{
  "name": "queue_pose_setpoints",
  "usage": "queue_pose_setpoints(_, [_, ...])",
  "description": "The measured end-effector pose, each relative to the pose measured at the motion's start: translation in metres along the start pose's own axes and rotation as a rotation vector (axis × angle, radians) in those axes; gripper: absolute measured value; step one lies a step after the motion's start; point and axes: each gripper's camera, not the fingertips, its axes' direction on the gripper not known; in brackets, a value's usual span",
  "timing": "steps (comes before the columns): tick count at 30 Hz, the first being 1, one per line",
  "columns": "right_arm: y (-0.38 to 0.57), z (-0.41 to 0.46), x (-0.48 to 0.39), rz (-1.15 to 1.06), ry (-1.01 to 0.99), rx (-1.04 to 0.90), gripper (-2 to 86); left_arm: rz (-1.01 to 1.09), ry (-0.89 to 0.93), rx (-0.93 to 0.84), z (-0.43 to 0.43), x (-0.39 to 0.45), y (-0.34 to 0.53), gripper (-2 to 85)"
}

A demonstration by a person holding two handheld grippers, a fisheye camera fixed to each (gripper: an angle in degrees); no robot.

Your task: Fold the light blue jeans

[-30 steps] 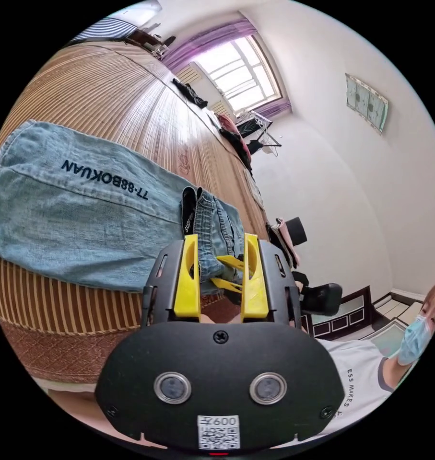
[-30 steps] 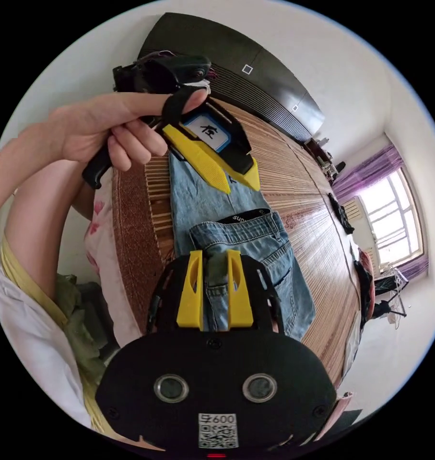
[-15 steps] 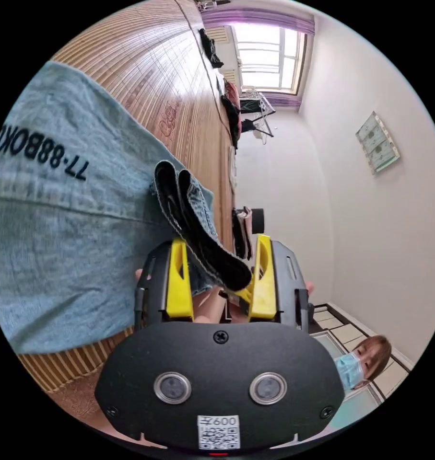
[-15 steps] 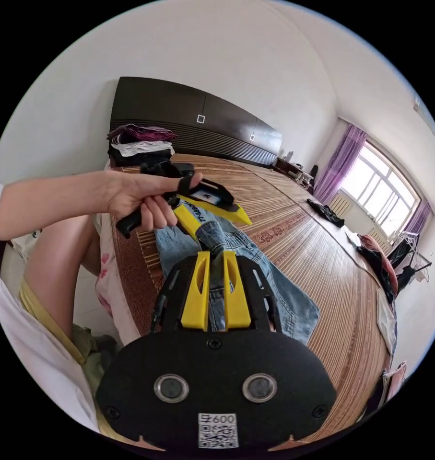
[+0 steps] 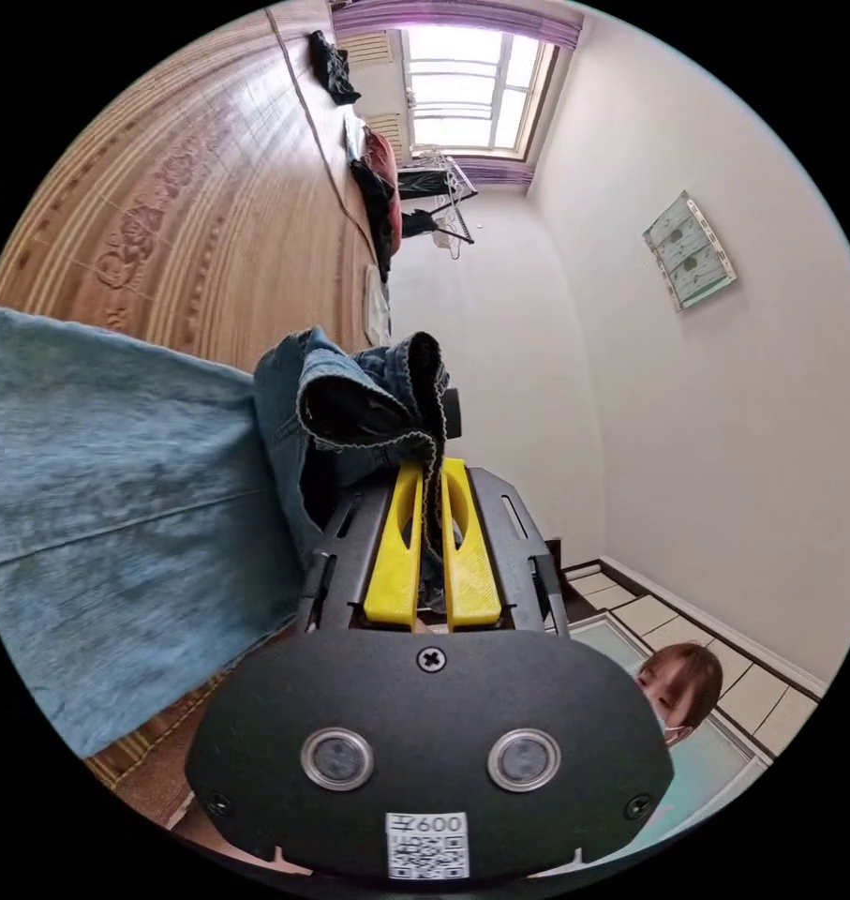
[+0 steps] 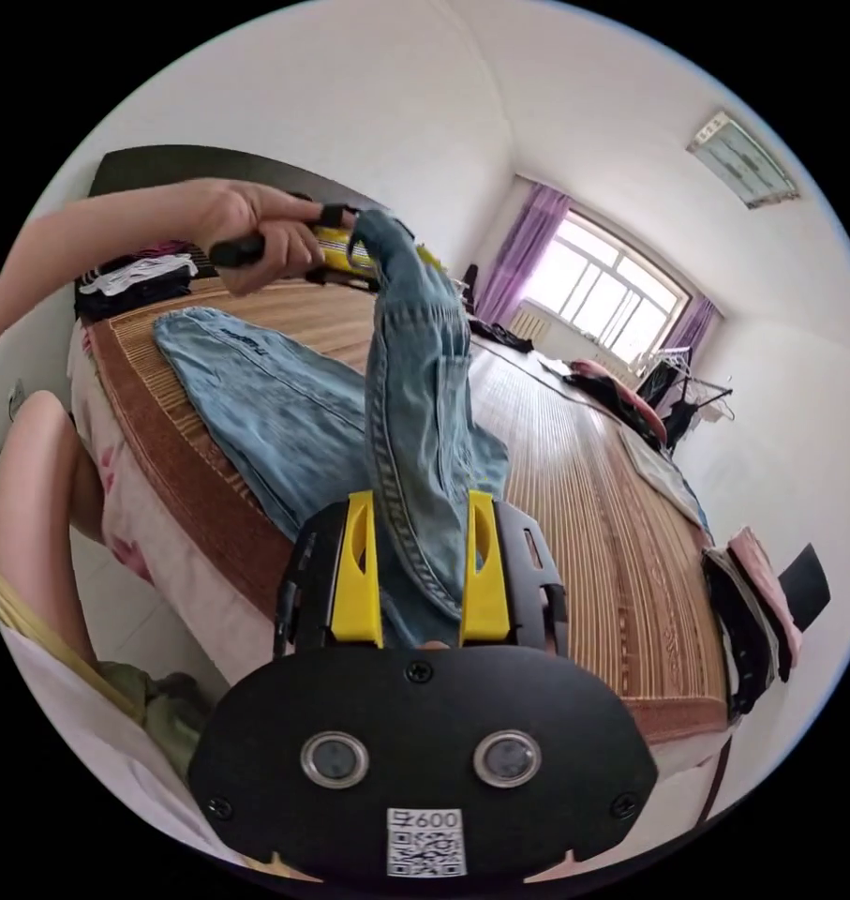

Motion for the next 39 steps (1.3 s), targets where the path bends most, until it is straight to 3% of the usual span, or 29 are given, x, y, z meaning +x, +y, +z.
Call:
queue_pose_setpoints(3, [-0.015, -0.014, 0.017, 0.043, -0.017, -0.041, 8.6, 0.03, 0.01, -0.031, 0.057, 0.023, -0.012, 2.4])
queue_pose_setpoints(8, [-0.038, -0.097, 0.051, 0.312, -0.074, 0.048, 0.4, 0.058, 0.029, -0.088, 0.151, 0.039, -0.028, 2.3])
queue_pose_setpoints(13, [-0.076, -0.156, 0.014, 0.323, -0.076, 0.055, -0.7, 0.074, 0.0, -0.145, 0.194, 0.01, -0.023, 2.2])
queue_pose_setpoints(21, [-0.191, -0.279, -0.104, 0.125, 0.084, 0.078, -0.8, 0.063, -0.059, -0.191, 0.146, -0.081, 0.019, 2.0])
queue_pose_setpoints(27, [-0.303, -0.427, -0.117, 0.01, -0.193, 0.057, 1.1, -0.015, -0.064, -0.108, 0.098, -0.161, 0.073, 2.0])
queue_pose_setpoints(32, [-0.433, -0.581, -0.006, 0.231, -0.5, 0.267, 6.4, -0.021, -0.058, -0.092, 0.112, -0.198, 0.085, 2.3])
queue_pose_setpoints(36, [-0.565, -0.63, 0.07, 0.334, -0.47, 0.332, 8.4, 0.018, -0.008, -0.106, 0.153, -0.194, 0.088, 2.5])
queue_pose_setpoints(39, [-0.71, -0.623, 0.124, 0.241, -0.534, 0.288, 7.8, 0.099, -0.035, -0.191, 0.193, -0.179, 0.087, 2.6])
